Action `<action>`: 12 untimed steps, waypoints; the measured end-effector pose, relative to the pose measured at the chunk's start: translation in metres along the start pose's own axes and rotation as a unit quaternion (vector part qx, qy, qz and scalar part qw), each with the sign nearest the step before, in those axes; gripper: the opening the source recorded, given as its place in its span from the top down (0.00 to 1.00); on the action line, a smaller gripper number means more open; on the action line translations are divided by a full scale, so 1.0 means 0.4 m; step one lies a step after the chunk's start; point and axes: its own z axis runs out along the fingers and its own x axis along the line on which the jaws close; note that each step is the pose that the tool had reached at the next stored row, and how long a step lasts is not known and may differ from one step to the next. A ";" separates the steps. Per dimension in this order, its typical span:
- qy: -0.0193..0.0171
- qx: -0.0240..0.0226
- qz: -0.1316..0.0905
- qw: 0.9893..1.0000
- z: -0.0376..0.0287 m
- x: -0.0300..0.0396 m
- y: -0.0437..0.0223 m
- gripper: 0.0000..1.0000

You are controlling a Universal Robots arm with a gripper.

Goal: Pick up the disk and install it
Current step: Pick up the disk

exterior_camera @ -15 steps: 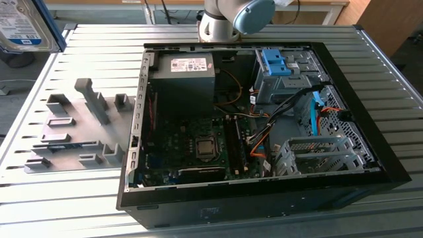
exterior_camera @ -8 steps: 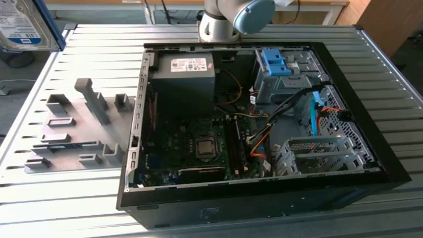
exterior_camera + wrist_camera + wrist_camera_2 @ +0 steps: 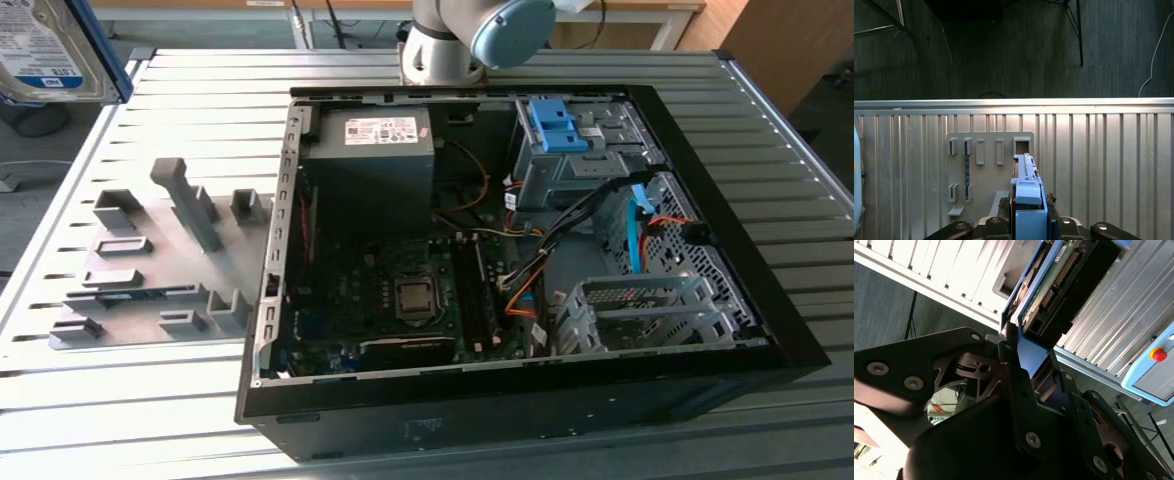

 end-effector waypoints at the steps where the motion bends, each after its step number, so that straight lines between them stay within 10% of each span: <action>1: 0.000 0.000 0.000 1.000 0.000 0.000 0.000 0.64; 12: 0.000 0.000 0.000 1.000 -0.036 0.001 -0.001 0.64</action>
